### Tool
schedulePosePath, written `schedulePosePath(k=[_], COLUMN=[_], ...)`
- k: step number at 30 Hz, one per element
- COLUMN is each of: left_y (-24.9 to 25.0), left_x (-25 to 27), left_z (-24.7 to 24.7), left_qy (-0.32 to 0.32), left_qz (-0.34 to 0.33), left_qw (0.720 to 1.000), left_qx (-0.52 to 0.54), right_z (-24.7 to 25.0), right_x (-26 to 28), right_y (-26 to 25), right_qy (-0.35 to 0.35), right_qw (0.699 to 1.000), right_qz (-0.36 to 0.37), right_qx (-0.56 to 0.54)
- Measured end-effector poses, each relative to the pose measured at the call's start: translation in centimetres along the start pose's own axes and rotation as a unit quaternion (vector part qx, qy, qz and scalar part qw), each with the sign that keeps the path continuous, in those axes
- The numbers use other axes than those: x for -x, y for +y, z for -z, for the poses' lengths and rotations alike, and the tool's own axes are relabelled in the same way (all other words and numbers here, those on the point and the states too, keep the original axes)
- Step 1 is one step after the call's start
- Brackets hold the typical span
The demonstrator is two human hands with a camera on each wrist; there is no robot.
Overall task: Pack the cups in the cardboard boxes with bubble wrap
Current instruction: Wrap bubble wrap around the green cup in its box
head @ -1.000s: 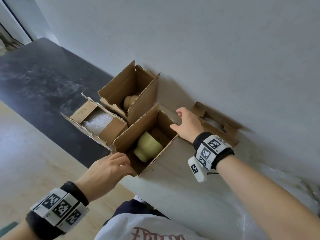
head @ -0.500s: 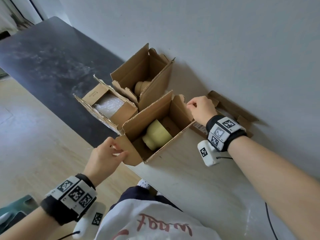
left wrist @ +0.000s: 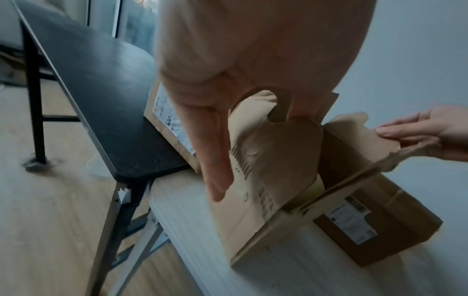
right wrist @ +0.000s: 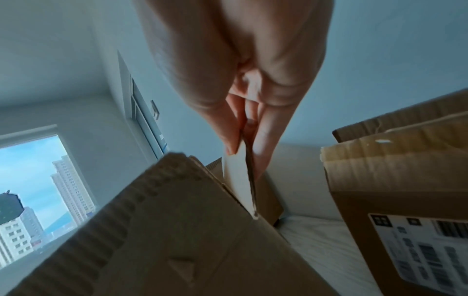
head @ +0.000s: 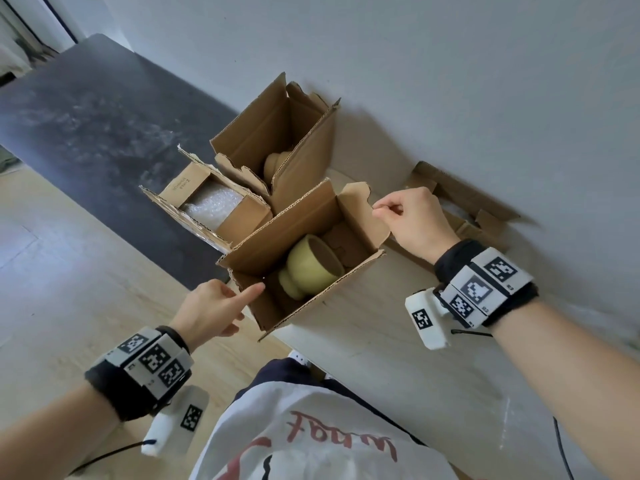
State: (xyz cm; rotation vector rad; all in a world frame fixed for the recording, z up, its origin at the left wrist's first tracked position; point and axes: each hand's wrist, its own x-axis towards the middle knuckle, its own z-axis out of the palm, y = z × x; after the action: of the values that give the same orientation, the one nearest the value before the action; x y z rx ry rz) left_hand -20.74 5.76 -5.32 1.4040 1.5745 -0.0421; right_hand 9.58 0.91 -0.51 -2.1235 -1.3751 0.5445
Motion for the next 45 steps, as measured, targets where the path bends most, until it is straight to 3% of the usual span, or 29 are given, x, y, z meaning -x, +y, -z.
schedulePosePath(k=[7,12,18,25,34,41,45], left_y=[-0.6,-1.3,1.1,6.2,9.0,9.8,9.4], left_x=[-1.0,-0.9,-0.4,-1.7,-2.3,-2.3,-1.4], left_z=[0.5,1.2,-0.8,-5.8,-10.2,-11.5,-11.6], left_qy=[0.042,0.056,0.002,-0.114,-0.172,-0.163,-0.159], left_qz=[0.018,-0.030,-0.102,-0.151,-0.191,-0.190,-0.206], left_qw=[0.996,0.994,0.990,0.981,0.965,0.966,0.964], left_qx=[0.083,0.085,0.093,0.028,-0.051,-0.062,-0.061], right_z=[0.7,1.1,3.2,5.1,4.2,3.5,3.3], right_x=[2.7,7.2,13.9,21.2,26.7,27.5,28.0], right_y=[1.8,4.0,8.0,11.3,12.7,13.5,13.9], right_qy=[-0.003,-0.014,0.023,0.116,0.191,0.207,0.195], right_qw=[0.997,0.983,0.961,0.914,0.868,0.863,0.886], right_qz=[-0.045,-0.102,-0.186,-0.300,-0.369,-0.378,-0.368], right_qx=[-0.067,-0.150,-0.206,-0.248,-0.273,-0.265,-0.205])
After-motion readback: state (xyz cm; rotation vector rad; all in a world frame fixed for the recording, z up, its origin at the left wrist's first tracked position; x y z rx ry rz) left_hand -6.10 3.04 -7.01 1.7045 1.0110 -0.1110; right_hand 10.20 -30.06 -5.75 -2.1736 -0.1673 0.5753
